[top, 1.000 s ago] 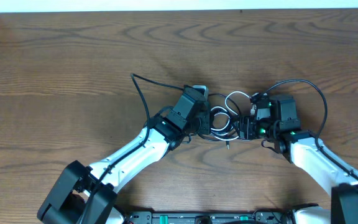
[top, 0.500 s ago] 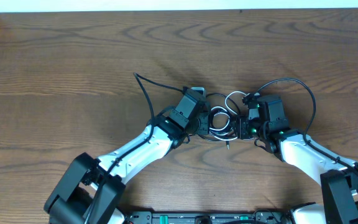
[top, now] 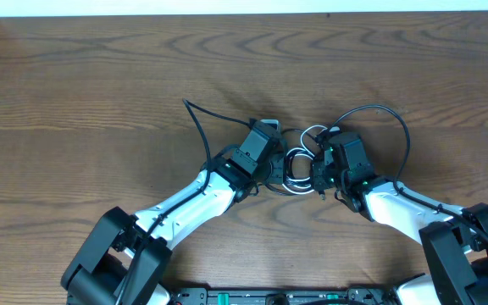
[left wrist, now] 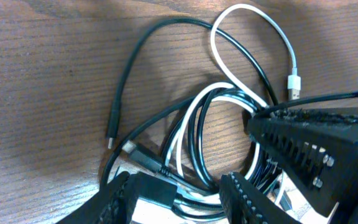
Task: Untangle cables
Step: 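Reach the right gripper into the bundle and grasp the black cable, then pull the grippers apart to loosen the black and white loops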
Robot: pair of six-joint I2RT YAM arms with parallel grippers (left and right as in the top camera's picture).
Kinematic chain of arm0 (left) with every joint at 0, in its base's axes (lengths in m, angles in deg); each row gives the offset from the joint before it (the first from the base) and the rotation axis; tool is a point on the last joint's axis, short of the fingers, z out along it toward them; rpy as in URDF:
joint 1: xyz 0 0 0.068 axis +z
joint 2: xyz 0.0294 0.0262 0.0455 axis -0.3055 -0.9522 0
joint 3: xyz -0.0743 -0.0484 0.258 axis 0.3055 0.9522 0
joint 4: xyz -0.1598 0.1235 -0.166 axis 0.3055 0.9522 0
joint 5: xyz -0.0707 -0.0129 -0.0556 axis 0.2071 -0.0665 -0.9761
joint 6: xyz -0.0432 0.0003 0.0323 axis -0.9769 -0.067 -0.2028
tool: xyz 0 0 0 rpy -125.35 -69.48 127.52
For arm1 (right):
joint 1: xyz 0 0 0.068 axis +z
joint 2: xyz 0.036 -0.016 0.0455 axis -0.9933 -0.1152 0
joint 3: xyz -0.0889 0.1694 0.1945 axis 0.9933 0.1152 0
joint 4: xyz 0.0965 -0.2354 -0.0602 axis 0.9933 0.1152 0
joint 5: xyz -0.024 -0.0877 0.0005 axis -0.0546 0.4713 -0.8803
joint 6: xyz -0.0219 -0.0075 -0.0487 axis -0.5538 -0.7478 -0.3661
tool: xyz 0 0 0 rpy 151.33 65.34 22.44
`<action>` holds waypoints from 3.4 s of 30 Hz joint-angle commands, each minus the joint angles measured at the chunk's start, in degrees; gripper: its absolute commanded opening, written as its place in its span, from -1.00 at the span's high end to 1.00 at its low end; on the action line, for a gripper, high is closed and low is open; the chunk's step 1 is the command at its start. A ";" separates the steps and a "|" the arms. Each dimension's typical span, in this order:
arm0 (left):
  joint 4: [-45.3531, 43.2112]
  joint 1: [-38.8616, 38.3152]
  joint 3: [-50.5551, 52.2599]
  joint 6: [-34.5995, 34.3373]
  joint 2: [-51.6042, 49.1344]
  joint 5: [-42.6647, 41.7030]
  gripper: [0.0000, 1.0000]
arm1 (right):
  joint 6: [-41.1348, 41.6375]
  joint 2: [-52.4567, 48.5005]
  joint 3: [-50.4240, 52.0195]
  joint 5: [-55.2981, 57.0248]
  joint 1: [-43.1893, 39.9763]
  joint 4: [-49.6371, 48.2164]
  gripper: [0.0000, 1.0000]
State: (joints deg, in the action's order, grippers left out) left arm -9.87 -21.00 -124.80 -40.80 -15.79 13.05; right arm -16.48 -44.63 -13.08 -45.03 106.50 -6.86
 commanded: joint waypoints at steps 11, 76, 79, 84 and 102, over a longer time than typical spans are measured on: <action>-3.04 0.37 0.11 0.52 -0.59 -4.31 0.03 | -2.67 19.34 -4.57 0.09 0.17 -1.03 0.98; -2.67 14.40 0.22 4.87 6.64 -27.65 0.85 | -2.75 17.11 -4.52 -11.63 -2.64 -3.17 0.31; -2.51 12.63 0.22 5.97 8.72 -33.18 0.85 | -6.64 17.11 -4.52 -13.77 -2.45 -3.15 0.37; -2.36 12.24 0.22 8.57 11.26 -38.62 0.85 | -19.76 17.09 -4.52 -24.90 -2.38 -2.38 0.18; 2.51 13.33 0.22 13.20 11.28 -34.67 0.85 | -35.08 17.11 -4.52 -23.85 -2.51 10.60 0.09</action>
State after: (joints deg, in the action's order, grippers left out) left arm -7.35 -8.17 -124.70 -28.78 -5.37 -21.87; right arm -45.77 -27.56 -17.27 -71.00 103.70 2.75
